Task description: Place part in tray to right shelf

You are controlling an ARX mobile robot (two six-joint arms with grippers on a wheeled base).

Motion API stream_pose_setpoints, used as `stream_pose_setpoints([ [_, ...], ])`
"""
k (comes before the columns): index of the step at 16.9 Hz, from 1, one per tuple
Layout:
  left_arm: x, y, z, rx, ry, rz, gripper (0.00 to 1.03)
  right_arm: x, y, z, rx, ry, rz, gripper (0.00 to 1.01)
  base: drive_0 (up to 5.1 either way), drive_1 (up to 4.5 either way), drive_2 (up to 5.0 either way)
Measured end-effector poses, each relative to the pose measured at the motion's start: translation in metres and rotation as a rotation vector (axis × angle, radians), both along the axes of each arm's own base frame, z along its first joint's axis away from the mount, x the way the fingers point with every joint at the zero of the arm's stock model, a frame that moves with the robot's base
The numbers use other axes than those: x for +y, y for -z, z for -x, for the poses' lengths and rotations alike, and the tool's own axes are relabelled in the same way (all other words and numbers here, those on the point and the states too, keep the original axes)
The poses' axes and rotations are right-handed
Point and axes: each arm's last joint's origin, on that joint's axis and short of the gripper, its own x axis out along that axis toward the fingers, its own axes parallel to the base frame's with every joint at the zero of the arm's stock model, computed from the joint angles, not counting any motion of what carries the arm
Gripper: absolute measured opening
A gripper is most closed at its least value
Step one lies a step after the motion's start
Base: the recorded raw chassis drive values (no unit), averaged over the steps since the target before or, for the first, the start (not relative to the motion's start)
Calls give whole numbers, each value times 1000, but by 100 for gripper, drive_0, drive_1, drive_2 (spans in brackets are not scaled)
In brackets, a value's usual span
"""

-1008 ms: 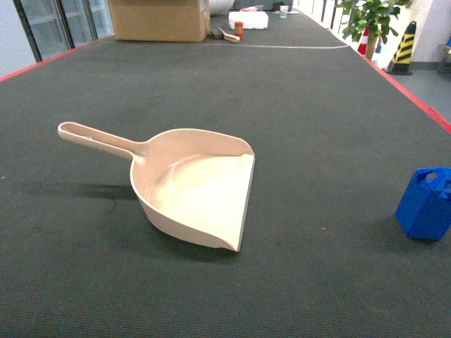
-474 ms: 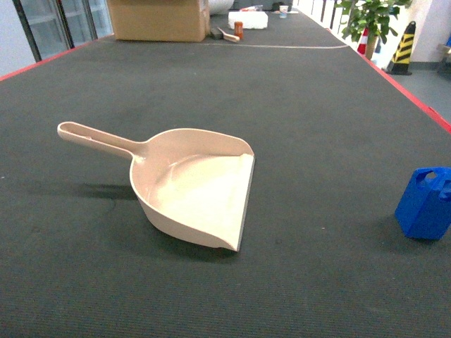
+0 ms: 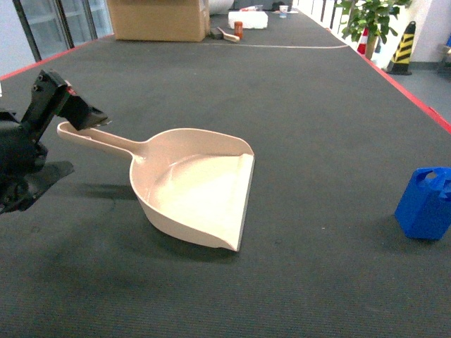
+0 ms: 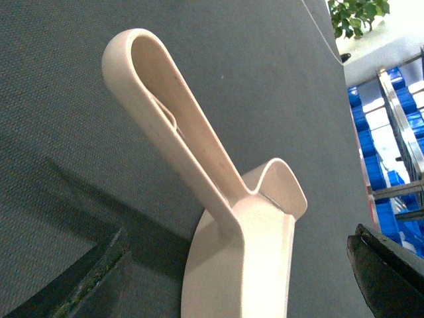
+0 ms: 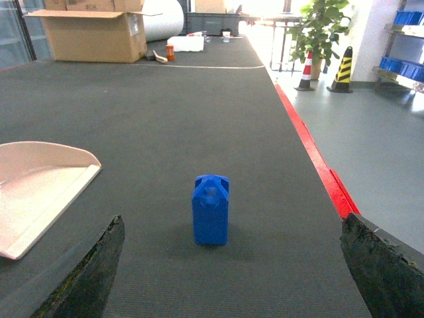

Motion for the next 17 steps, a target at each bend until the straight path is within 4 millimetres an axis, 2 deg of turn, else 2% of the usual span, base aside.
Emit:
stream_pose_setpoints([
  [5,7,9,-53,19,-18,51,98,0,0,0,0,0,0,98,0,0,0],
  [10,10,22,-78,30,-19,126,98,0,0,0,0,0,0,98,0,0,0],
  [11,8,23,-81,25,-17,135,94,0,0,0,0,0,0,98,0,0,0],
  [13,1,25,-82,25,-8,156,77,0,0,0,0,0,0,98,0,0,0],
  [17,-7,33,-81,24,0,197,36,0,0,0,0,0,0,98,0,0,0],
])
